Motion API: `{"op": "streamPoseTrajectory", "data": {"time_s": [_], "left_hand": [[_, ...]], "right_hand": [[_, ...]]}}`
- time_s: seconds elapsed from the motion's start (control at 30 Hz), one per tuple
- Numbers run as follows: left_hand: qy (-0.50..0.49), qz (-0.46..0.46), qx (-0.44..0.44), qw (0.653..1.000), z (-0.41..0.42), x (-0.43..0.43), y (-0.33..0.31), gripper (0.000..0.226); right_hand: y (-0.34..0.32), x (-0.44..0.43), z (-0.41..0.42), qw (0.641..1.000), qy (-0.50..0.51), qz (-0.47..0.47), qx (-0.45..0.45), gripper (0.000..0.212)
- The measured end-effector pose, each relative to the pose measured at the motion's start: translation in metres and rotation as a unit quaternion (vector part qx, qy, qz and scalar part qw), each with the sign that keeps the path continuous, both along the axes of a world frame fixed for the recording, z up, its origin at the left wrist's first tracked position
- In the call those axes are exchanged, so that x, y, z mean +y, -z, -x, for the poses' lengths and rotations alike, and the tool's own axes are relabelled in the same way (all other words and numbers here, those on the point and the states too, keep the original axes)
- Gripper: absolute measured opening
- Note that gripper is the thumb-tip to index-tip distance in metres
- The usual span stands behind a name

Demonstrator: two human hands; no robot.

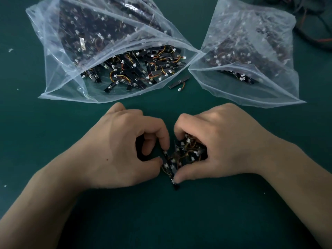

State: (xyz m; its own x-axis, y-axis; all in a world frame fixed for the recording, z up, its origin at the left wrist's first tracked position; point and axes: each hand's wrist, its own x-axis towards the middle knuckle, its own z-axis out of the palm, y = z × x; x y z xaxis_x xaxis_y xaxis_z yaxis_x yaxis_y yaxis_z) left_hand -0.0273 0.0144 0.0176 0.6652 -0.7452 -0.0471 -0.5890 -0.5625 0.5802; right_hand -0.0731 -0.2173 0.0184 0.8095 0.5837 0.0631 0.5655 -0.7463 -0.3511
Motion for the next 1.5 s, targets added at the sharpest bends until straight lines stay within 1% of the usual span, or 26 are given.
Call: {"op": "streamPoseTrajectory", "data": {"time_s": [0.1, 0.2, 0.27, 0.3, 0.33, 0.4, 0.47, 0.53, 0.67, 0.77, 0.8, 0.9, 0.97, 1.1, 1.27, 1.4, 1.43, 1.5], "left_hand": [[-0.024, 0.027, -0.018, 0.999, 0.003, -0.005, 0.005, 0.017], [-0.050, 0.048, -0.029, 0.997, 0.003, -0.006, 0.009, 0.016], [-0.063, 0.054, -0.037, 0.996, 0.003, -0.007, 0.011, 0.017], [-0.069, 0.058, -0.041, 0.995, 0.004, -0.007, 0.012, 0.017], [-0.076, 0.061, -0.046, 0.994, 0.004, -0.008, 0.013, 0.017], [-0.088, 0.065, -0.053, 0.993, 0.004, -0.009, 0.014, 0.016], [-0.093, 0.063, -0.059, 0.992, 0.003, -0.009, 0.015, 0.011], [-0.096, 0.057, -0.068, 0.992, 0.003, -0.009, 0.016, 0.005], [-0.097, 0.054, -0.069, 0.991, 0.003, -0.009, 0.017, 0.002], [-0.096, 0.052, -0.071, 0.991, 0.003, -0.009, 0.017, 0.001], [-0.097, 0.051, -0.070, 0.992, 0.003, -0.009, 0.018, 0.001], [-0.099, 0.051, -0.070, 0.991, 0.004, -0.008, 0.018, 0.001], [-0.100, 0.052, -0.072, 0.991, 0.004, -0.008, 0.018, 0.001], [-0.098, 0.052, -0.074, 0.991, 0.004, -0.008, 0.019, 0.002], [-0.095, 0.049, -0.076, 0.991, 0.004, -0.008, 0.019, 0.002], [-0.097, 0.045, -0.084, 0.991, 0.004, -0.008, 0.021, 0.002], [-0.100, 0.046, -0.085, 0.990, 0.004, -0.008, 0.021, 0.002], [-0.102, 0.048, -0.087, 0.990, 0.004, -0.008, 0.021, 0.002]], "right_hand": [[-0.002, -0.002, -0.001, 1.000, 0.011, -0.012, -0.018, 0.065], [-0.002, -0.002, 0.000, 0.999, 0.025, -0.001, -0.024, 0.078], [-0.001, 0.002, 0.003, 0.998, 0.037, 0.031, -0.027, 0.088], [0.000, 0.005, 0.005, 0.997, 0.046, 0.053, -0.035, 0.088], [0.001, 0.007, 0.006, 0.995, 0.058, 0.070, -0.043, 0.084], [0.003, 0.009, 0.006, 0.992, 0.079, 0.085, -0.055, 0.065], [0.004, 0.007, 0.003, 0.991, 0.080, 0.089, -0.061, 0.048], [0.005, 0.001, -0.001, 0.991, 0.080, 0.087, -0.062, 0.039], [0.009, -0.003, -0.006, 0.987, 0.111, 0.087, -0.081, 0.036], [0.011, -0.001, -0.005, 0.978, 0.159, 0.100, -0.092, 0.044], [0.011, 0.000, -0.004, 0.975, 0.168, 0.110, -0.095, 0.042], [0.012, 0.003, -0.002, 0.971, 0.177, 0.132, -0.095, 0.024], [0.012, 0.005, -0.002, 0.969, 0.182, 0.136, -0.098, 0.016], [0.012, 0.004, -0.002, 0.973, 0.182, 0.114, -0.083, 0.010], [0.014, 0.003, -0.002, 0.974, 0.180, 0.102, -0.092, 0.007], [0.014, 0.000, -0.005, 0.976, 0.181, 0.075, -0.098, 0.007], [0.014, -0.002, -0.007, 0.974, 0.189, 0.073, -0.101, 0.006], [0.011, -0.012, -0.012, 0.961, 0.240, 0.068, -0.118, 0.009]]}}
